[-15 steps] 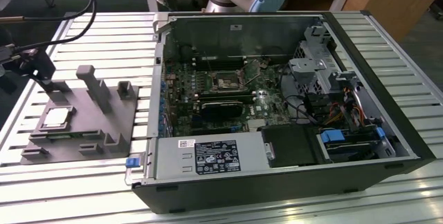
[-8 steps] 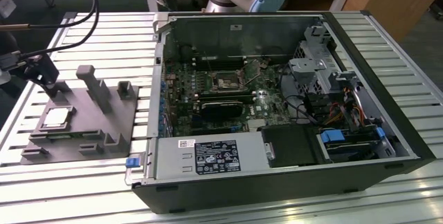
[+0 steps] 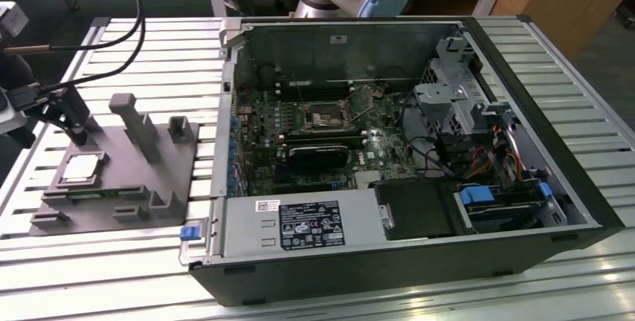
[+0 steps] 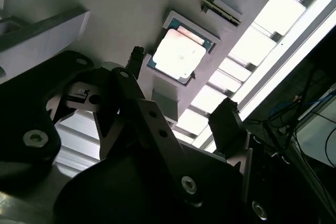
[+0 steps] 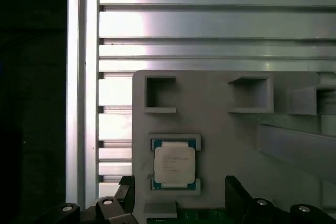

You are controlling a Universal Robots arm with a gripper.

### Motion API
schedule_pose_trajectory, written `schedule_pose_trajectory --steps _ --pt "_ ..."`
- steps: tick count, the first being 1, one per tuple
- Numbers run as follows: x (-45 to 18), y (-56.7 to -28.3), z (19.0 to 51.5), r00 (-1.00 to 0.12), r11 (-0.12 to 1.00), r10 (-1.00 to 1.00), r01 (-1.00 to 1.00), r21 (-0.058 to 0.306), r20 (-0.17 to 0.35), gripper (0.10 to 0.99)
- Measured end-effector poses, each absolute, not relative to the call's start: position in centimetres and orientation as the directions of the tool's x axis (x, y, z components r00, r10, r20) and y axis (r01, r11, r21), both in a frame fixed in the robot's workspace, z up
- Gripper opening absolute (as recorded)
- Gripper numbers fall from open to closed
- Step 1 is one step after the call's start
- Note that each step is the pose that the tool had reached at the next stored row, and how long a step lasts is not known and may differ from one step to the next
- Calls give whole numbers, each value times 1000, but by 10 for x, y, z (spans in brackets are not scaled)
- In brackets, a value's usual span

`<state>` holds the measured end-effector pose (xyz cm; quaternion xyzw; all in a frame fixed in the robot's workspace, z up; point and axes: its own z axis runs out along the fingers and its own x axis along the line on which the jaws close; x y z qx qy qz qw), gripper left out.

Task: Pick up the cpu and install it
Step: 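Pick up the cpu and move it towards the insertion slot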

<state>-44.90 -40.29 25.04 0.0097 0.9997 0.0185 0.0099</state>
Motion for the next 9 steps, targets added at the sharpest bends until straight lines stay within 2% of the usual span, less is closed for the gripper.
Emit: schedule_pose_trajectory --steps 9 --pt "-449 -403 236 -1000 999 18 18 37 -19 776"
